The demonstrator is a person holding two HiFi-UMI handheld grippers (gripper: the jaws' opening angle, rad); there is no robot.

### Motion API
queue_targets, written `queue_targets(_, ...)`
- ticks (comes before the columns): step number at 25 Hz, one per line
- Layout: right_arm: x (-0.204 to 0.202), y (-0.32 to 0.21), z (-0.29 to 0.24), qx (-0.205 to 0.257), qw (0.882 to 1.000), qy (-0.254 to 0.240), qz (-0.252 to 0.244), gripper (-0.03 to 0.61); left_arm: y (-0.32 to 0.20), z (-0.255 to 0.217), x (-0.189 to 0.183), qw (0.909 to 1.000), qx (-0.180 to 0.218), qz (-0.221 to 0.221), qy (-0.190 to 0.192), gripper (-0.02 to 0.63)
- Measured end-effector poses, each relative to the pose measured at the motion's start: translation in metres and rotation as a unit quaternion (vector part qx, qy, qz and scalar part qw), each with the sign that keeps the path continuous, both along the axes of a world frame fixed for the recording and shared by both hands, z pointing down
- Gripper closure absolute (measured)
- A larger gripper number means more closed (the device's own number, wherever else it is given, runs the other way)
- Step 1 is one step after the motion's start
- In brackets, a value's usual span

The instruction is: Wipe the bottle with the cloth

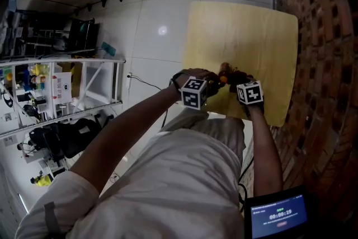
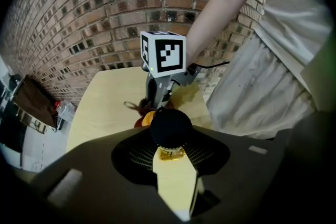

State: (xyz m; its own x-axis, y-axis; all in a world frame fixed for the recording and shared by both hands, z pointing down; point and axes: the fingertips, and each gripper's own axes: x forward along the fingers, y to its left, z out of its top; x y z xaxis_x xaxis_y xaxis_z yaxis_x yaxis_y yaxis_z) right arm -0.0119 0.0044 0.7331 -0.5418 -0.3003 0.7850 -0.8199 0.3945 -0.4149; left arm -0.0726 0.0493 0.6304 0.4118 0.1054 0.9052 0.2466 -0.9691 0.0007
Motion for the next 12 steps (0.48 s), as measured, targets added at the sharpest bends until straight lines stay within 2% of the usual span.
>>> queue_targets(4, 0.024, -0.026, -0.017, 0.042, 0.996, -0.021, 0.078, 0.511, 0.004, 0.004, -0.003, 0.9996, 0.013, 0.024, 0.001, 0.453)
queue_targets(7, 0.03, -0.027, -0.038, 0.053, 0.989, -0.051, 0.13, 0.511, 0.012, 0.002, -0.016, 0.9991, 0.023, 0.035, 0.002, 0.454)
queue_targets(9, 0.023, -0.023, -0.057, 0.056, 0.981, -0.105, 0.152, 0.511, 0.013, 0.002, -0.02, 0.9992, 0.026, 0.03, 0.004, 0.454)
queue_targets(12, -0.001, -0.013, -0.096, 0.069, 0.96, -0.225, 0.151, 0.511, 0.012, 0.003, -0.02, 0.9994, 0.028, 0.02, 0.005, 0.454)
